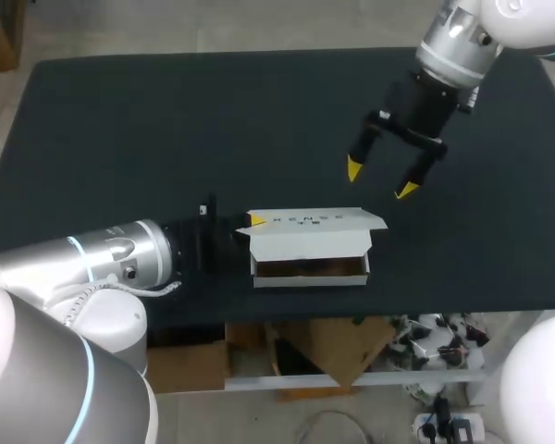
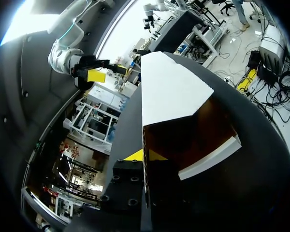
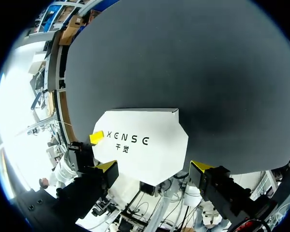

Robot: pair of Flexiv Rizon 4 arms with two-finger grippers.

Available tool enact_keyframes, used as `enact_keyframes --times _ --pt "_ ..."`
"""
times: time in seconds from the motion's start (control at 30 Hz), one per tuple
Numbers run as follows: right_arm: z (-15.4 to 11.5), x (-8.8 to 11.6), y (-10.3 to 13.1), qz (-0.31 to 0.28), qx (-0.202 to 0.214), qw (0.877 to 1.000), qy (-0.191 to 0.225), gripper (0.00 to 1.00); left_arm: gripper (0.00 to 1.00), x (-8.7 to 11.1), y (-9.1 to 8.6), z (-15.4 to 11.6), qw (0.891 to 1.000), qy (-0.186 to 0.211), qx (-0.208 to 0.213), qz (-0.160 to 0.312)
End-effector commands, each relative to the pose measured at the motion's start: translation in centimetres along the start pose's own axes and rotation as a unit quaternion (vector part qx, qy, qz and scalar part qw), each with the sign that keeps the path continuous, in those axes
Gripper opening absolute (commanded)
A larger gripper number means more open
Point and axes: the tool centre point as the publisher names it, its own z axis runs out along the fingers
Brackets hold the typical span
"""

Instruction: Assemble the packaging by folding the flat box into shape, placing the metal phone stand inside, and closing the box properly

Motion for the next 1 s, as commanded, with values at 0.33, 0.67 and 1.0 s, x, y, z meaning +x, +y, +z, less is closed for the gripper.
enact_keyframes --times 0.33,0.67,1.0 --pt "1.3 -0.3 -1.1 -0.002 0.007 1.000 -0.005 0.40 0.00 0.6 0.0 0.3 1.000 -0.010 -0.009 0.007" --pt "2.8 -1.2 -1.8 -0.006 0.024 1.000 0.007 0.37 0.00 0.6 -0.2 0.3 1.000 -0.011 -0.008 0.011" --pt "4.4 -1.0 -1.9 -0.019 0.040 0.999 0.004 0.35 0.00 0.6 -0.2 0.2 1.000 -0.011 -0.008 0.011"
